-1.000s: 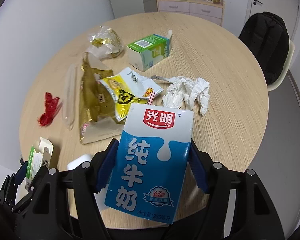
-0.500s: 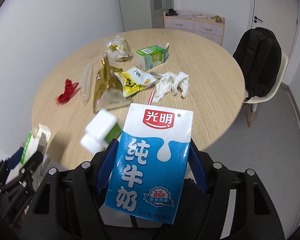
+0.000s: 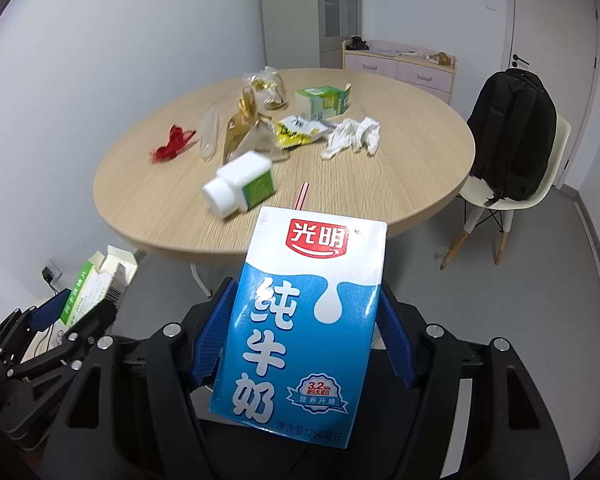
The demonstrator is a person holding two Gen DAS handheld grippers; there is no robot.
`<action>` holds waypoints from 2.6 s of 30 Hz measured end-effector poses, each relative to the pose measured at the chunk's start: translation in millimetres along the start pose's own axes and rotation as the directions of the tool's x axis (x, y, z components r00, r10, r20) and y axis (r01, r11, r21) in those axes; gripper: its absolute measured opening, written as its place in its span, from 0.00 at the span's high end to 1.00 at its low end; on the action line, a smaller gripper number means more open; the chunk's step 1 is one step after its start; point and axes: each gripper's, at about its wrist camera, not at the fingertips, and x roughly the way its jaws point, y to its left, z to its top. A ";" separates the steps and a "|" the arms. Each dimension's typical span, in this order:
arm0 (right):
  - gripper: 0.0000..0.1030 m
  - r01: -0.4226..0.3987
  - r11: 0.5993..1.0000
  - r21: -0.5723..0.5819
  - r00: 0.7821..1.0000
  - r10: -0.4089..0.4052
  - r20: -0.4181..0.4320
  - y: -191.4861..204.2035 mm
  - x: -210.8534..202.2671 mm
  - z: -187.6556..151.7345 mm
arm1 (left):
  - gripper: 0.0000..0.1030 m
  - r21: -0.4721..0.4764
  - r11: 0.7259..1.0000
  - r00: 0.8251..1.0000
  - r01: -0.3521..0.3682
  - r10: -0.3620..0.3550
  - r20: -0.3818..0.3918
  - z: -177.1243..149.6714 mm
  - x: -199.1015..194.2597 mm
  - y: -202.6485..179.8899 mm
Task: Collect trash
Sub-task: 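Lift both held boxes and carry them down toward the black trash bin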
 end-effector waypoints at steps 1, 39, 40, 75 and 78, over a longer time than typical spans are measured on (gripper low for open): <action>0.37 0.000 1.000 -0.004 1.000 0.000 -0.003 2.6 0.9 -5.6 | 0.36 0.002 1.000 1.000 0.001 -0.001 -0.006 -4.8 1.2 -0.6; 0.37 -0.056 0.997 -0.044 0.968 0.043 -0.246 25.7 229.2 -92.1 | 0.36 -0.080 0.997 0.977 -0.012 -0.005 -0.214 -60.3 214.4 49.4; 0.37 -0.056 0.998 -0.043 0.965 0.043 -0.258 26.5 240.2 -91.9 | 0.36 -0.082 0.997 0.976 -0.017 -0.001 -0.218 -59.6 220.1 51.0; 0.07 -0.023 0.998 -0.066 0.922 -0.005 -0.386 52.1 394.9 -89.5 | 0.36 -0.109 0.987 0.932 -0.121 0.075 -0.353 -63.8 348.2 111.3; 0.07 -0.004 0.997 -0.073 0.921 -0.024 -0.388 39.3 393.7 -91.4 | 0.36 -0.100 0.989 0.929 -0.105 0.062 -0.364 -63.0 355.9 96.3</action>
